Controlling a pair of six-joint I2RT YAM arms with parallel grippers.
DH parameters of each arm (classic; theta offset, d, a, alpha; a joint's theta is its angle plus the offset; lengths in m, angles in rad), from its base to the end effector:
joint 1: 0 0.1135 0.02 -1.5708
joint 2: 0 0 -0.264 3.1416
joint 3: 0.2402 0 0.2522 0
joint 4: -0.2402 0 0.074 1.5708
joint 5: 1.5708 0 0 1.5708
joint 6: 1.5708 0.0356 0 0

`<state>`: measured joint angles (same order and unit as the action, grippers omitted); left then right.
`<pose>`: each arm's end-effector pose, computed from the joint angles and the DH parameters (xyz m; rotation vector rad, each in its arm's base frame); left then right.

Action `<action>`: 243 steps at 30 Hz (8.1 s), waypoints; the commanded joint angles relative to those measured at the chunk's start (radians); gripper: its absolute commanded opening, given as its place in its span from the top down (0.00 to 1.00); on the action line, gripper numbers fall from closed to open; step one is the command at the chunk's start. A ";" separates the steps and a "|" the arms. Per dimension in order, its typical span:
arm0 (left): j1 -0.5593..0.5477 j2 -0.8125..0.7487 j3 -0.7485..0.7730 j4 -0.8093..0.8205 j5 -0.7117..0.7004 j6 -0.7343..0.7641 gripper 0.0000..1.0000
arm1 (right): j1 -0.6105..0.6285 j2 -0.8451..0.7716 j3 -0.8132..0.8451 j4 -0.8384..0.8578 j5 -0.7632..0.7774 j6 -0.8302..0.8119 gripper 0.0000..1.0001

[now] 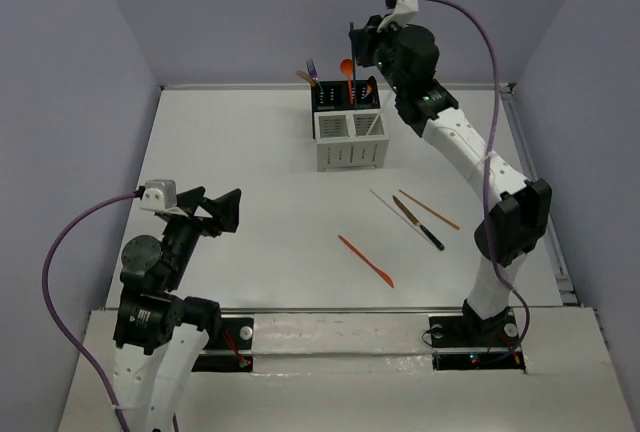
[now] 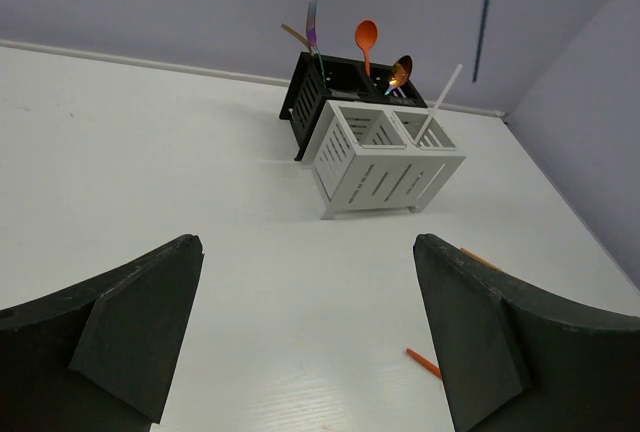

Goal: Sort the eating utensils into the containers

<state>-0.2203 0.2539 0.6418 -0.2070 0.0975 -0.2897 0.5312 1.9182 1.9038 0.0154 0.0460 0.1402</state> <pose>0.0736 -0.0200 0.3477 0.0335 1.4080 -0.4918 0.4020 0.2343 0.4183 -0.2730 1.5673 0.4899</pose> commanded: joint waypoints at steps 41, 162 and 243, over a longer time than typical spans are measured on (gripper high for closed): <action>0.025 0.019 0.016 0.050 0.010 0.006 0.01 | -0.149 -0.151 -0.649 0.699 0.140 0.076 0.54; -0.034 -0.033 0.021 0.038 -0.035 0.007 0.01 | -0.119 0.028 -0.408 0.747 0.462 0.004 0.93; -0.062 -0.073 0.015 0.043 -0.021 0.004 0.01 | 0.371 -0.476 -1.194 -0.388 0.287 0.616 0.03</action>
<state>-0.2752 0.1795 0.6418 -0.2138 0.0711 -0.2897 0.9405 1.4315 0.7372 -0.4358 0.2432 0.7635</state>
